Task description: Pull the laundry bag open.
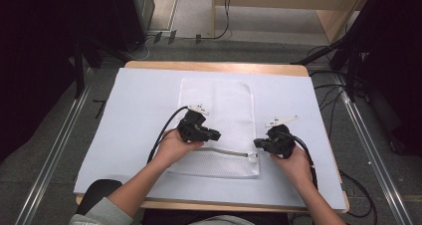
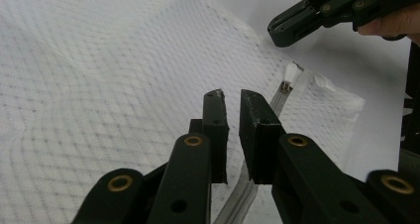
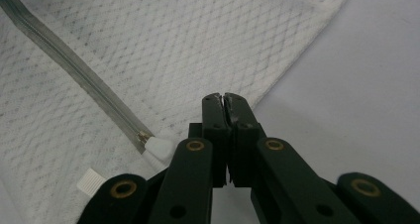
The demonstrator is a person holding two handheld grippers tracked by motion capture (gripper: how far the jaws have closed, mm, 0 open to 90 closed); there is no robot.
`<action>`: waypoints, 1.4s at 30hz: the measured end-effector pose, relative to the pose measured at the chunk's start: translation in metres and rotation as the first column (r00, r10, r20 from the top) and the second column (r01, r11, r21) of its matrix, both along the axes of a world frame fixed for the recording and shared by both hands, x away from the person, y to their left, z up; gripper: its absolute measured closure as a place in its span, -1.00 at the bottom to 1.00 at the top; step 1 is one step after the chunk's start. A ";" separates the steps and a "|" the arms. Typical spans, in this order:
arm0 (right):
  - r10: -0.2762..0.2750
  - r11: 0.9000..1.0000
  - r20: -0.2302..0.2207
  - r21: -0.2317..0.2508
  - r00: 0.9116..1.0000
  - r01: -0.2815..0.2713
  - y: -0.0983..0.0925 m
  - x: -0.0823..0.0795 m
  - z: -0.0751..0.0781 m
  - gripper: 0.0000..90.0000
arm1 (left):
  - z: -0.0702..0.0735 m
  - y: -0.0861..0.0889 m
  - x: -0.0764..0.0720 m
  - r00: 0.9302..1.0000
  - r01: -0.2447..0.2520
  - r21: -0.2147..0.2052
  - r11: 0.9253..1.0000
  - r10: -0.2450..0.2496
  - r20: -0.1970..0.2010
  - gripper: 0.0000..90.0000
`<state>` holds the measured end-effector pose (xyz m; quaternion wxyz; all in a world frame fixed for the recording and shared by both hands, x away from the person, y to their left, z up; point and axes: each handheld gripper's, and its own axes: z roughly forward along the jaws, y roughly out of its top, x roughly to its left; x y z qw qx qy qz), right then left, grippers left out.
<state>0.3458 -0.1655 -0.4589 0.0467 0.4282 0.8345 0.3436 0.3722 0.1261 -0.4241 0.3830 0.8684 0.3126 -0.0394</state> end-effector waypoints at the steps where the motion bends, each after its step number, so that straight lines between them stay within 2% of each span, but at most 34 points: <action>1: 0.004 1.000 -0.003 -0.005 1.000 -0.004 0.001 -0.001 0.000 1.00 | -0.002 -0.004 -0.002 1.000 0.008 0.003 1.000 -0.008 -0.001 0.93; 5: 0.016 1.000 0.002 -0.008 1.000 -0.016 0.002 -0.002 -0.001 1.00 | -0.004 -0.010 -0.006 1.000 0.018 0.011 1.000 -0.018 0.003 0.96; 7: 0.024 1.000 -0.001 -0.010 1.000 -0.024 0.004 -0.003 -0.001 1.00 | -0.005 -0.014 -0.009 0.999 0.031 0.029 0.999 -0.031 0.018 0.96; 10: 0.028 1.000 -0.014 -0.011 1.000 -0.028 0.005 -0.007 -0.003 0.99 | -0.010 -0.020 -0.014 0.999 0.043 0.027 0.999 -0.043 0.013 0.96; 13: 0.025 1.000 -0.023 -0.017 0.999 -0.025 0.007 -0.010 -0.003 0.99 | -0.020 -0.027 -0.017 0.998 0.058 0.050 0.997 -0.059 0.002 0.95; 16: 0.022 1.000 -0.032 -0.016 0.999 -0.022 0.008 -0.013 -0.004 1.00 | -0.025 -0.030 -0.018 0.998 0.059 0.055 0.997 -0.058 -0.014 0.95; 23: 0.024 1.000 -0.045 -0.002 0.999 -0.024 0.010 -0.019 -0.002 1.00 | -0.035 -0.035 -0.021 0.997 0.081 0.089 0.993 -0.080 -0.019 0.95; 35: 0.024 0.999 -0.066 0.023 0.998 -0.023 0.010 -0.027 -0.004 1.00 | -0.039 -0.033 -0.019 0.997 0.074 0.081 0.994 -0.073 -0.021 0.94; 38: 0.030 0.999 -0.051 0.014 0.998 -0.030 0.012 -0.030 -0.002 1.00 | -0.039 -0.033 -0.018 0.997 0.078 0.078 0.994 -0.076 -0.028 0.93; 42: 0.043 0.999 -0.052 0.026 0.998 -0.041 0.014 -0.028 -0.003 1.00 | -0.039 -0.034 -0.017 0.997 0.071 0.065 0.995 -0.069 -0.035 0.92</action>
